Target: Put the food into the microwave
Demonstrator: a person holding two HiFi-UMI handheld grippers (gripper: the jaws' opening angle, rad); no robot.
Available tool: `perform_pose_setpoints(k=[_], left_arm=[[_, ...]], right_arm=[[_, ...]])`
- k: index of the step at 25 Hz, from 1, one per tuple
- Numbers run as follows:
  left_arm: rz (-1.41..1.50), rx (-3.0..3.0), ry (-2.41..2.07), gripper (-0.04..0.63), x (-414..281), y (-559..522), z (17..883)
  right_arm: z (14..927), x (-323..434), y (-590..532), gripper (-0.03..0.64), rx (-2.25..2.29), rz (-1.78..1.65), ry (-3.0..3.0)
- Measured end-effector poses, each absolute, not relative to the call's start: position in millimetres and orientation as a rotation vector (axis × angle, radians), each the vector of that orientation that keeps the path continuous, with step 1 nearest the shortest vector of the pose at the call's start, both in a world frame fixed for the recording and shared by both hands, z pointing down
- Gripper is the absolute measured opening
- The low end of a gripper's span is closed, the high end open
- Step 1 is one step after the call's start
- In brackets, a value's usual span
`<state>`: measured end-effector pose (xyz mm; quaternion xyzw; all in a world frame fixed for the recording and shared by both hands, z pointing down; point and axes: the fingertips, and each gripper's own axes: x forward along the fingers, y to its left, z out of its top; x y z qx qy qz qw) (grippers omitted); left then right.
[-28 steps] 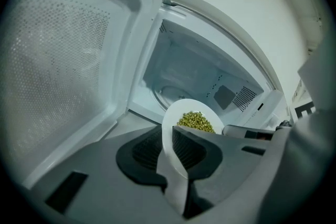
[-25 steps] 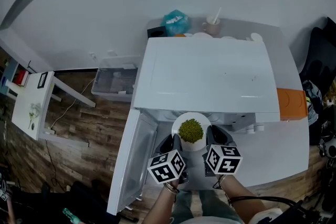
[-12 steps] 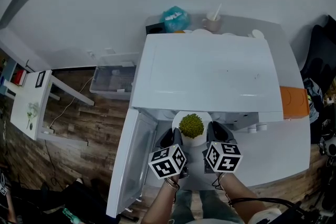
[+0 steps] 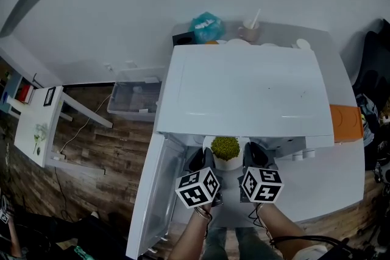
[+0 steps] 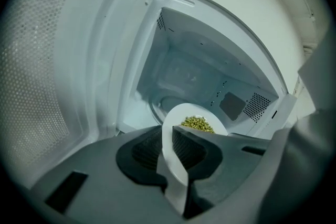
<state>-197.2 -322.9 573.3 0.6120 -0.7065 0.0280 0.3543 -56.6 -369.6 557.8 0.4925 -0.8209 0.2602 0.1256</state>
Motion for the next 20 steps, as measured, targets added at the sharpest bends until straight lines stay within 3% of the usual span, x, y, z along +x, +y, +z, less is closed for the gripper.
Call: perform_pose_setpoints(k=[20], left_arm=[[0.05,1.681,-1.874,0.064,-207.5,-361.3,568.6]], right_arm=[[554.7,-64.5,-399.4,0.054,1.535,0.71,-2.405]])
